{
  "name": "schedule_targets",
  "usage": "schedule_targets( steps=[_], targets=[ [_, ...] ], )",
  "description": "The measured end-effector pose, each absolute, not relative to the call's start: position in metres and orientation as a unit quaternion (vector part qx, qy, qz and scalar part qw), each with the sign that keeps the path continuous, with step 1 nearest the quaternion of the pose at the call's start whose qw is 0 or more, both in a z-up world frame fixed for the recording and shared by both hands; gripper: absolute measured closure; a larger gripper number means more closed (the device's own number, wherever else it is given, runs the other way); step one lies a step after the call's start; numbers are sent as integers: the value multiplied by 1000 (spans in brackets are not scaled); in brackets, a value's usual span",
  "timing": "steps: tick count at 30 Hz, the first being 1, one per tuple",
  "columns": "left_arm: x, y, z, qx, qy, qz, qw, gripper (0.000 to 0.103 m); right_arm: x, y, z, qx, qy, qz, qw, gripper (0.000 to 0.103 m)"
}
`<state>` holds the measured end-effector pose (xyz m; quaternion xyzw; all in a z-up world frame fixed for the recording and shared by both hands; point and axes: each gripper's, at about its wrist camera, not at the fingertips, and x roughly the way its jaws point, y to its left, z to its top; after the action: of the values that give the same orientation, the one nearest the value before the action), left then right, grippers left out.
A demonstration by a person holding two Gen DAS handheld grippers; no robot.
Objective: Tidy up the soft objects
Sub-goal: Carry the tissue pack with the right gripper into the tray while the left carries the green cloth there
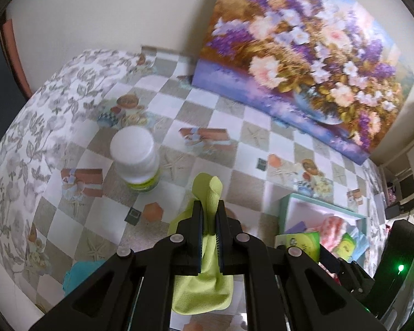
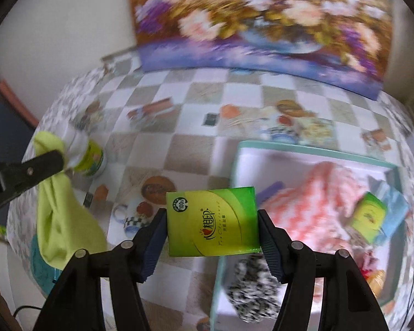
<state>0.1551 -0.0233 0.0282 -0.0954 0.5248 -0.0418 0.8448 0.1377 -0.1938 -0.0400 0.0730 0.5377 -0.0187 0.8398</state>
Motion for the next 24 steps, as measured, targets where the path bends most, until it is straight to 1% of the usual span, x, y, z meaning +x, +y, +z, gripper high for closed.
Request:
schedule_targets(
  steps=[7,10,15,20,24],
  targets=[
    [142,-55,53,-93,505,-94,853,95,109,-253,-14,128,513,-77,845,37],
    [135,-79,57,-95,508,-139,845,95,95,-279,-7,136,505,-119,844,37],
    [118,-128,59,-67,513,-194,834,95,71,-319,-6,155,502,-170,834,37],
    [105,-176,46,-65,529,-260,806,95,51,-356,-16,178,509,-214,815,37],
    [107,-192,23,-77,554,-267,785,95,43,-372,-27,187,518,-231,802,37]
  ],
)
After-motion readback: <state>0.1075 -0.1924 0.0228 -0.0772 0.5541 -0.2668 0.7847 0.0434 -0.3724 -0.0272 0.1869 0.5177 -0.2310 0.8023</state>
